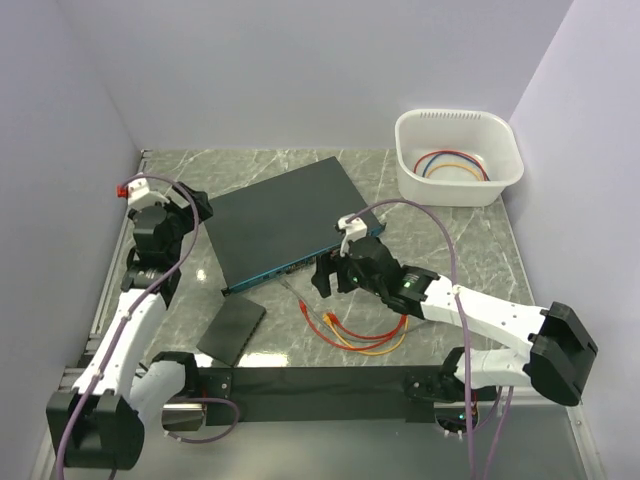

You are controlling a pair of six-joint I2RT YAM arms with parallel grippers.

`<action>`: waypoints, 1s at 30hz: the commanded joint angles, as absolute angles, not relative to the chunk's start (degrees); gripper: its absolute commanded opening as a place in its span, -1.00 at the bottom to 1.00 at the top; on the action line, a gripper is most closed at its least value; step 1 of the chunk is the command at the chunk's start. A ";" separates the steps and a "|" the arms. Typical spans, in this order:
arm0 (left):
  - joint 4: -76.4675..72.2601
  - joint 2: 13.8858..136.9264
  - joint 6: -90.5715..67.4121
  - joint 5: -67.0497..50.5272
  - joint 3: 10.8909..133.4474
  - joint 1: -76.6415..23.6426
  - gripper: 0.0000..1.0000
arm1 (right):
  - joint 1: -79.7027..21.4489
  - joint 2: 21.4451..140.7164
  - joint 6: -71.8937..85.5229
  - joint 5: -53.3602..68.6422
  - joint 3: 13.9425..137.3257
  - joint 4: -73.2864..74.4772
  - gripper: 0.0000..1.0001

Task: Insert the plug into the switch port

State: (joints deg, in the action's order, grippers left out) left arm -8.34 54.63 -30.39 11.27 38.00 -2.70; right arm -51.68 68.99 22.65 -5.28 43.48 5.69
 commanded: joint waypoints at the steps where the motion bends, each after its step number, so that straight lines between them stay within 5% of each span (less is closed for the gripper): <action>1: 2.41 50.54 -36.19 8.61 44.18 -3.08 0.99 | -54.05 70.13 22.15 -9.48 48.15 5.89 0.87; 6: 3.53 43.97 -32.24 -7.24 44.14 -2.99 0.99 | -59.49 73.03 21.80 -19.40 52.64 8.08 0.81; 10: -1.47 40.35 -49.92 -12.79 35.00 -2.55 0.92 | -61.35 72.95 22.42 -25.93 53.00 7.65 0.80; 14: 11.83 39.99 -39.57 -1.00 42.08 -2.64 0.95 | -61.35 75.30 18.55 -21.90 53.17 5.62 0.96; 17: 24.66 41.30 -32.88 9.53 48.59 -2.64 0.81 | -61.00 85.90 18.98 -23.55 63.87 18.95 0.90; 22: 28.30 42.45 -30.33 9.24 45.79 -2.90 0.71 | -60.38 90.17 18.54 -17.51 66.01 17.41 0.93; 30: 29.09 47.55 -29.18 7.29 47.64 -2.72 0.51 | -58.80 99.66 18.54 -11.08 68.12 13.72 0.56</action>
State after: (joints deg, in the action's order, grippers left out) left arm 27.94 47.97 -30.92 6.98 46.06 -2.83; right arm -59.00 98.61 19.29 -14.52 66.13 15.94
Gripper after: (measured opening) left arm 0.759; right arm 0.792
